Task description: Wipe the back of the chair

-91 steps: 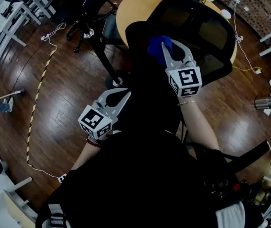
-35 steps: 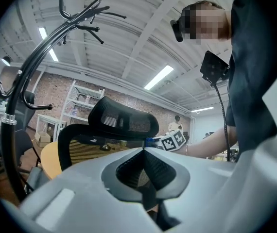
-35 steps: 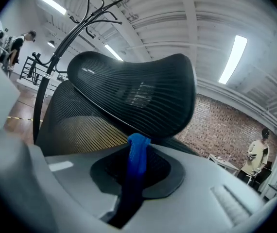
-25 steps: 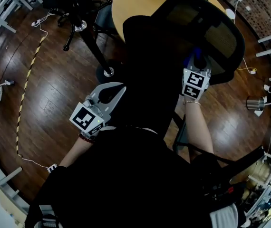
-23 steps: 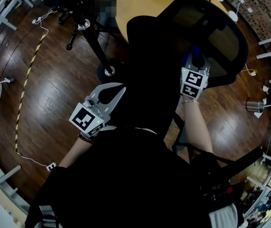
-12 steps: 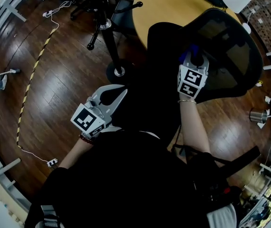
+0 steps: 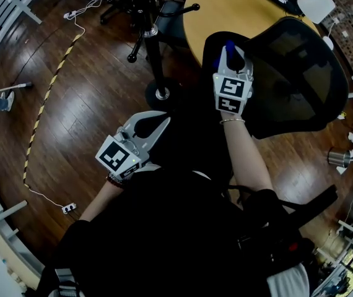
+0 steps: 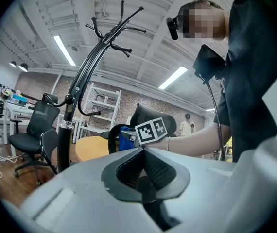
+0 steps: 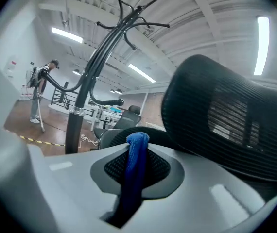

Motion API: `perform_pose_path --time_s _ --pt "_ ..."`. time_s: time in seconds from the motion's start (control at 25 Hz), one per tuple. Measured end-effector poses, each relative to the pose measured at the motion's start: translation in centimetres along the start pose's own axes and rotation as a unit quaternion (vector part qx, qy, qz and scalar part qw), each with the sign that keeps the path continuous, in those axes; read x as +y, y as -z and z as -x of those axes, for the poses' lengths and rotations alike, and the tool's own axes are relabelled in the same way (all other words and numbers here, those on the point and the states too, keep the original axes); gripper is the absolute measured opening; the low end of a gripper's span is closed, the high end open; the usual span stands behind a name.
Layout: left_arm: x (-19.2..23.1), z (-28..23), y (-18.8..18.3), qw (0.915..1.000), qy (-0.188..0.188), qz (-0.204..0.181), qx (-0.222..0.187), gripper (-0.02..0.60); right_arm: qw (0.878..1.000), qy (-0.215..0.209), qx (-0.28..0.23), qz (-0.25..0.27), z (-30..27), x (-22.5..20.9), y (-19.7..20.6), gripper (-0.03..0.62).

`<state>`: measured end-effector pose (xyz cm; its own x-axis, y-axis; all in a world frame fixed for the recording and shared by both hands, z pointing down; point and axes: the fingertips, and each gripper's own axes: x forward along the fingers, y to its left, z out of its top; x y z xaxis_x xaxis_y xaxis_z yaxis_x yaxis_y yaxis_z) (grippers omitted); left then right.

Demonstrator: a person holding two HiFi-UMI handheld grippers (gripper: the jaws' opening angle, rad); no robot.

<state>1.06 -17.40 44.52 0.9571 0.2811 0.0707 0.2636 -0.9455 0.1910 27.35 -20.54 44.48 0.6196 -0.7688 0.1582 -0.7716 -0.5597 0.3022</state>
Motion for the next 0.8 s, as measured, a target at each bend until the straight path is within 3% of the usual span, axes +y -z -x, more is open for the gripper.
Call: perform_pose_path --time_s 0.2,0.44,0.6,0.8 --pt "-0.1 1.3 0.0 0.9998 -0.017 -0.002 -0.002 0.006 0.998 -0.052 -0.003 -0.032 -1.9 3.9 -1.6 0.040" --pt "-2.0 1.8 -0.8 0.9998 -0.013 -0.010 -0.005 0.006 0.993 -0.113 -0.004 -0.041 0.5 4.5 -1.3 0.040" --pt "-3.6 0.5 -0.4 0.9999 0.013 0.003 -0.004 0.006 0.995 -0.087 -0.008 -0.049 6.2 0.1 0.7 0.040" --pt "-8.4 -4.2 1.0 0.9956 0.092 0.016 0.012 0.006 0.999 0.003 0.045 -0.029 15.3 -11.2 7.2 0.040"
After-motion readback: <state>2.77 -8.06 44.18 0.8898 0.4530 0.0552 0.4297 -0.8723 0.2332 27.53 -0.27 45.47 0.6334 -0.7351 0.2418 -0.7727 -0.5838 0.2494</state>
